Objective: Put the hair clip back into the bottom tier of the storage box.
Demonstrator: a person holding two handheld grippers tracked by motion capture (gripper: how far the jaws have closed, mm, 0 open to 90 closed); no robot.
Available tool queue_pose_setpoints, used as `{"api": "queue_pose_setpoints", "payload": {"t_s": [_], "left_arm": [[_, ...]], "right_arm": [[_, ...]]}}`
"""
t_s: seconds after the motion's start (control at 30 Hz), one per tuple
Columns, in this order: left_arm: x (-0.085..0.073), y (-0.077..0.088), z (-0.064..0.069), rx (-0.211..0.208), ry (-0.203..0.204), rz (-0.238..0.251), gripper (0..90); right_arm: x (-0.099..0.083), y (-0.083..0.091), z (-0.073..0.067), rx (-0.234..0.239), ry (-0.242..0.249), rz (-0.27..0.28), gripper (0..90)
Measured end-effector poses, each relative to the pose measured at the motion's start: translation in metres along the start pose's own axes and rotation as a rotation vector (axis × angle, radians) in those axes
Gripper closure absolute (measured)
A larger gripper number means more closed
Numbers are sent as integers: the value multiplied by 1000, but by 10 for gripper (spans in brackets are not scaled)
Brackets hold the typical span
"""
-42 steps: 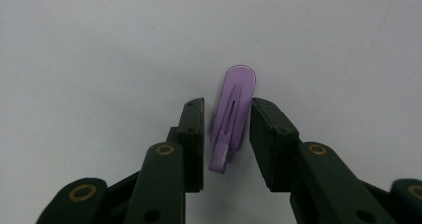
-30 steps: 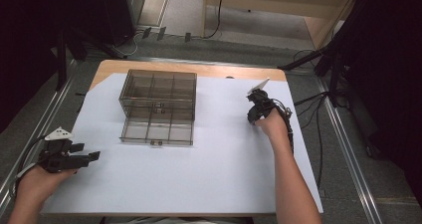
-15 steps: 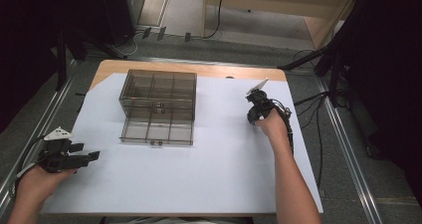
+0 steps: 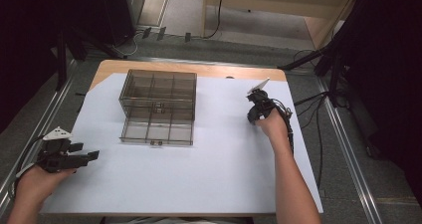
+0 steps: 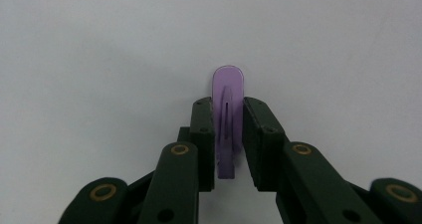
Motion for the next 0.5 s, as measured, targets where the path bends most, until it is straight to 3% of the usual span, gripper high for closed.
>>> {"api": "queue_pose_setpoints", "payload": {"t_s": [0.5], "left_arm": [[1,-1,1,-4,1,1,300]], "right_arm": [[2,5,-8,7,30,13,773]]}}
Point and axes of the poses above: each handheld gripper's, and its own axes: y roughly backward along the jaws, x roughly out of its top, z roughly to its right, the point moved 10 cm from there along -y, roughly forward along the jaws, and after that the axes turned 15 degrees about x, right-handed, at the moved point
